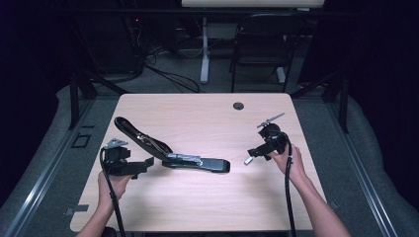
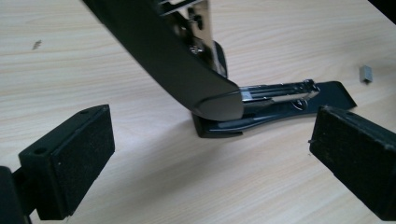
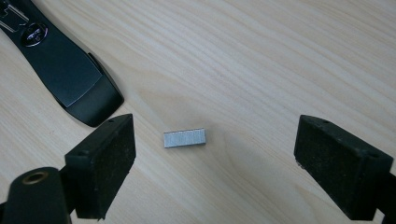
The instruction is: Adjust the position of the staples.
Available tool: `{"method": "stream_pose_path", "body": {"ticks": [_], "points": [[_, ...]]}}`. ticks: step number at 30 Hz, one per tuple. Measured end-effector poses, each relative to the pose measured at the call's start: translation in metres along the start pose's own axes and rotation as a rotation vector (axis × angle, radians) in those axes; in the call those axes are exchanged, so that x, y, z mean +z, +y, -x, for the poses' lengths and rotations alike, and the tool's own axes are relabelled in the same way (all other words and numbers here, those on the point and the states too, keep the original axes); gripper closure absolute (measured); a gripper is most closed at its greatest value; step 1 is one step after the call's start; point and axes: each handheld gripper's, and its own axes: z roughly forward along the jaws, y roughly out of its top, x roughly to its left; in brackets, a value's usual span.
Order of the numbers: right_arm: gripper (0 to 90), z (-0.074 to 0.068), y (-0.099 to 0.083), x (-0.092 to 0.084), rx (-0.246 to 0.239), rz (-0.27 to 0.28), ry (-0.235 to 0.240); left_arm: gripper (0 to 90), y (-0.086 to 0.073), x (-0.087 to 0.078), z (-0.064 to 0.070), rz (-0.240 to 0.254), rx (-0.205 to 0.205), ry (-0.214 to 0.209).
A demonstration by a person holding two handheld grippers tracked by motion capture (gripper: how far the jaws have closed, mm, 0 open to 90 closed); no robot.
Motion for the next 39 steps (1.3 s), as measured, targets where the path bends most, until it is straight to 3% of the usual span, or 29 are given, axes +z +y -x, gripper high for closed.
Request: {"method": "stream_pose_path", "body": {"ticks": [8,18,28,33,37,39], "points": [[14.8,0.003,0.003,0.008,0.023,-0.013,-0.024,0.2,0.001,0.008,-0.01,-0.009,-0.045,0.004],[16.3,0.009,0.009,0.018,0.061,-0.027,-0.041,0.2,0.003,0.014,-0.014,-0.003,-0.052,0.019],[25.2,0.013,0.01,0.033,0.087,-0.065,-0.083,0.2,0.005,0.018,-0.016,-0.007,-0.053,0.012],[27.7,0.011,0.008,0.041,0.087,-0.069,-0.112,0.1,0.005,0.018,-0.017,-0.008,-0.058,0.013],[27.7,0.006,0.009,0.046,0.088,-0.066,-0.095,0.1,0.005,0.018,-0.016,-0.009,-0.055,0.01],[27.8,0.0,0.01,0.05,0.063,-0.09,-0.093,0.2,0.006,0.017,-0.016,-0.011,-0.051,0.011]]}}
